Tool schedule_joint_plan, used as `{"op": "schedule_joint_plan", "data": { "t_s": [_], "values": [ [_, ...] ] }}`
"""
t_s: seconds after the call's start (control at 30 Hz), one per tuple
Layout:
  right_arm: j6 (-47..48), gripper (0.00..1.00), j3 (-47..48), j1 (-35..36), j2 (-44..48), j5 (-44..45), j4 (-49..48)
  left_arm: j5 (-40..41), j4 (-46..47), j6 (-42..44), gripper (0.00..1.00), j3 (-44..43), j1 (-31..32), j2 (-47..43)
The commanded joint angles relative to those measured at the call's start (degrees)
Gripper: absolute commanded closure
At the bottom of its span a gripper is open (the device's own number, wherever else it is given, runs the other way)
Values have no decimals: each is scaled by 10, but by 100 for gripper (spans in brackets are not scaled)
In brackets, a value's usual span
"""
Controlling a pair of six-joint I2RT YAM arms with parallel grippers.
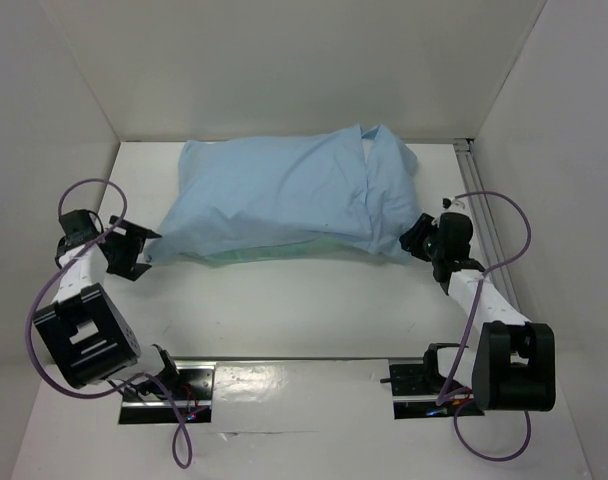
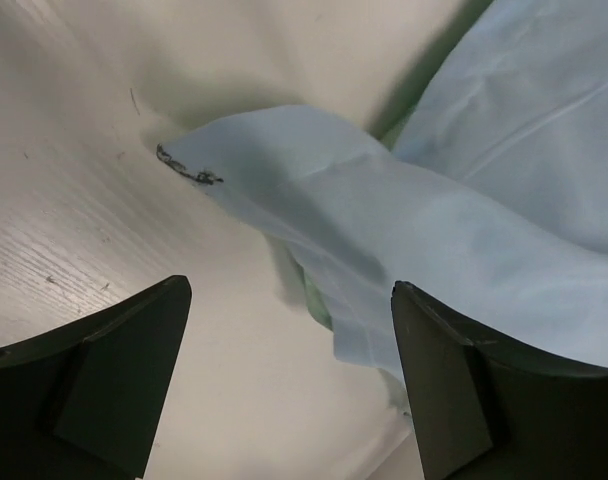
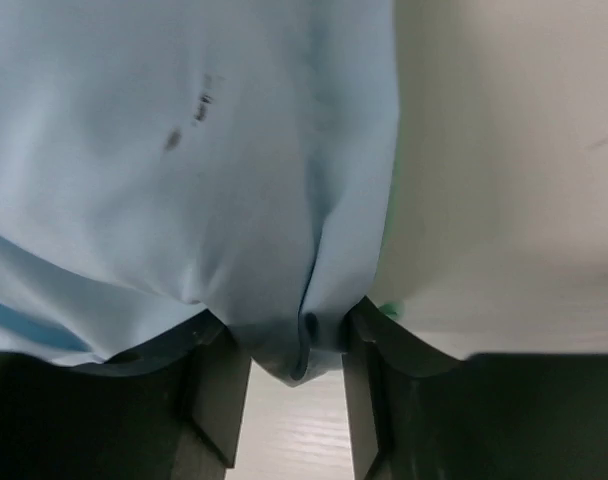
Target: Put the pillow into the pillowcase
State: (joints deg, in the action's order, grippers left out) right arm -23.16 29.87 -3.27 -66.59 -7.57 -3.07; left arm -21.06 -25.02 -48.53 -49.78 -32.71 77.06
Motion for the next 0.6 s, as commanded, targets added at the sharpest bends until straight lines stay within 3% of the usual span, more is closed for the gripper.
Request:
{"op": "schedule_joint_plan", "data": {
  "t_s": [0.0, 0.13, 0.43, 0.57],
  "values": [
    [4, 59, 14, -2, 1, -51, -60, -53, 39, 15, 5, 16, -2, 32],
    [-22, 100, 20, -2, 17, -59, -41, -69, 50, 10, 5, 21, -8, 56],
    [-40, 100, 22, -2, 68, -69, 14, 22, 50, 2, 4, 37, -43, 31],
    [-29, 100, 34, -2, 68, -75, 19, 36, 92, -5, 4, 43, -48, 38]
  ]
}}
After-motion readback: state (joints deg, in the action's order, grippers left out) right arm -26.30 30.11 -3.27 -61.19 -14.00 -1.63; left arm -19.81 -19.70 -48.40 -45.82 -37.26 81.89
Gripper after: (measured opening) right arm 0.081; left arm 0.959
